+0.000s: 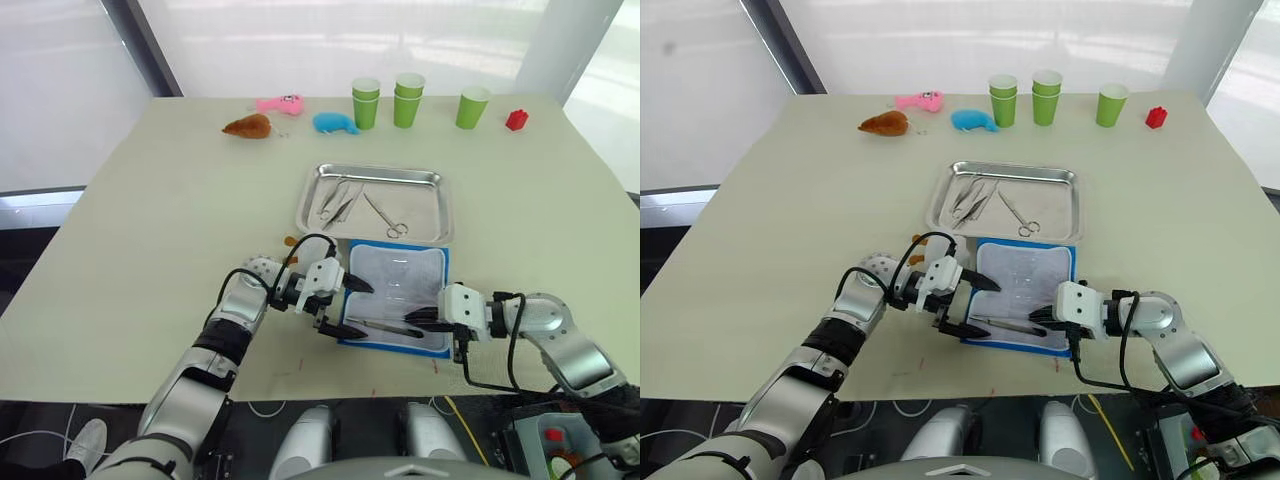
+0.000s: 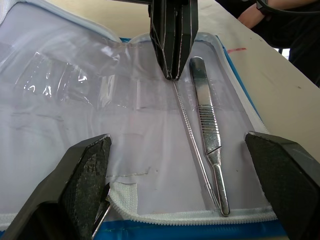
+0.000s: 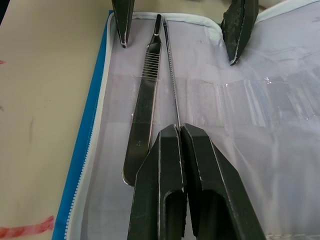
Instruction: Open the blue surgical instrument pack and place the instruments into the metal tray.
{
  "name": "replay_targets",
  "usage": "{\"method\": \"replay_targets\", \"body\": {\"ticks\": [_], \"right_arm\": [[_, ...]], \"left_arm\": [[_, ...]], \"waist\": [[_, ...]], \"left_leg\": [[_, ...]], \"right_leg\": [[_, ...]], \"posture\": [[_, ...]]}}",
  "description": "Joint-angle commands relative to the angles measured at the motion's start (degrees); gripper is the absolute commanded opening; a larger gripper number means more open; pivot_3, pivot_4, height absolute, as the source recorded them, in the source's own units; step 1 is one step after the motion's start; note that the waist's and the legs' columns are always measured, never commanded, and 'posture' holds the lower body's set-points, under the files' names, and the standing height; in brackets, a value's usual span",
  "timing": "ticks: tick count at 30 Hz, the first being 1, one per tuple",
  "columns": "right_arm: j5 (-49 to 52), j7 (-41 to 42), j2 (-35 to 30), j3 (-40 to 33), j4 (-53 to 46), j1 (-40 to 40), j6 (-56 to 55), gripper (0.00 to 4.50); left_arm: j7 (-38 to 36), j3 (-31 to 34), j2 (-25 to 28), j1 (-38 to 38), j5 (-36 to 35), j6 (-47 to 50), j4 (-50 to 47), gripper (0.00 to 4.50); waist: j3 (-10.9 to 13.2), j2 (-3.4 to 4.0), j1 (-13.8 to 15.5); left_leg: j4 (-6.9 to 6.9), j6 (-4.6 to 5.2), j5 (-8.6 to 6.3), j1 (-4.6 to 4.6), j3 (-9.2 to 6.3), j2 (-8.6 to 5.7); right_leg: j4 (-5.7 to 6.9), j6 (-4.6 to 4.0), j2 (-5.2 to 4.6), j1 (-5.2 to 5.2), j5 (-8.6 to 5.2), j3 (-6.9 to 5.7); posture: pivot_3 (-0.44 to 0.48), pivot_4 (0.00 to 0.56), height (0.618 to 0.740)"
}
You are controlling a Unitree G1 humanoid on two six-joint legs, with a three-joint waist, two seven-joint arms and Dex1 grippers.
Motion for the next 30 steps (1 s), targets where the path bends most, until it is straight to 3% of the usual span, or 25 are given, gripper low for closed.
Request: {"method": "replay_targets", "body": {"ticks": [1, 11, 30], "right_arm": [[0.48, 0.61, -1.32, -0.48, -4.70, -1.33, 3.68, 0.03], [0.94, 1.29, -5.51, -2.16, -9.44, -1.00, 7.44, 0.03], [1.87, 2.34, -11.04, -6.43, -9.50, 1.76, 6.02, 0.03]], "left_arm": [[-1.71, -4.12, 0.86, 3.56, 3.53, 2.00, 3.05, 4.50], [-1.81, -4.39, 0.80, 3.36, 3.61, 1.86, 3.23, 4.50], [-2.06, -4.73, 0.80, 3.17, 3.61, 1.66, 3.56, 4.50]], "waist": [[0.01, 0.01, 0.03], [0.04, 0.02, 0.19], [0.08, -0.01, 0.35]], "left_leg": [[-0.02, 0.00, 0.00, -0.01, 0.00, 0.00], [-0.14, 0.00, 0.00, -0.07, -0.01, -0.01], [-0.19, 0.00, -0.01, -0.11, -0.04, 0.00]], "right_leg": [[-0.02, 0.00, -0.01, 0.00, 0.00, 0.00], [-0.19, 0.00, -0.03, -0.01, 0.00, -0.01], [-0.31, 0.01, -0.05, 0.00, 0.00, -0.07]], "posture": [[0.000, 0.150, 0.740], [0.000, 0.150, 0.740], [0.000, 0.150, 0.740]]}}
